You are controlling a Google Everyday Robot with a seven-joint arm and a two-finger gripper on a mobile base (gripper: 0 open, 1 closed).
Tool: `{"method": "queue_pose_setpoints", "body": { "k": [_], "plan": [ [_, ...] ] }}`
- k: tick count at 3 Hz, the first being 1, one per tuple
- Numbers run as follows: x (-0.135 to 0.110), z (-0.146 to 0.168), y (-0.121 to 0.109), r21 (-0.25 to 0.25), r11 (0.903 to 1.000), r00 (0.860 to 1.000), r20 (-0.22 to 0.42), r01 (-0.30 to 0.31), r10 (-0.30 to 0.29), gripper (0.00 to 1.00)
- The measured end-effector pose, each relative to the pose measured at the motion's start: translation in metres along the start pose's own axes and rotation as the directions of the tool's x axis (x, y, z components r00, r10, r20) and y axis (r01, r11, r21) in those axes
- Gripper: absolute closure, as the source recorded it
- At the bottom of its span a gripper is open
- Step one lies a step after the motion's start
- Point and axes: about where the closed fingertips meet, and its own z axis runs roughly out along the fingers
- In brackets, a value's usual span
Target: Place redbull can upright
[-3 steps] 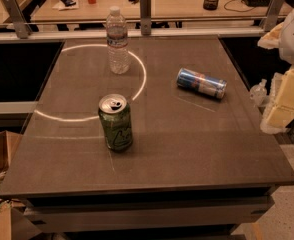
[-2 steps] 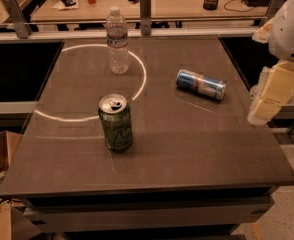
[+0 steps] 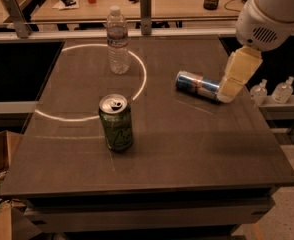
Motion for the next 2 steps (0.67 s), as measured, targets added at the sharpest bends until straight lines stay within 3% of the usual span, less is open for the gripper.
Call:
{"method": "queue_pose_setpoints", "body": {
  "k": [2],
  "plan": [
    [-0.01, 0.051, -0.044, -0.063, 0.9922, 0.994, -0.006, -0.107, 0.107, 0.0]
  ]
}}
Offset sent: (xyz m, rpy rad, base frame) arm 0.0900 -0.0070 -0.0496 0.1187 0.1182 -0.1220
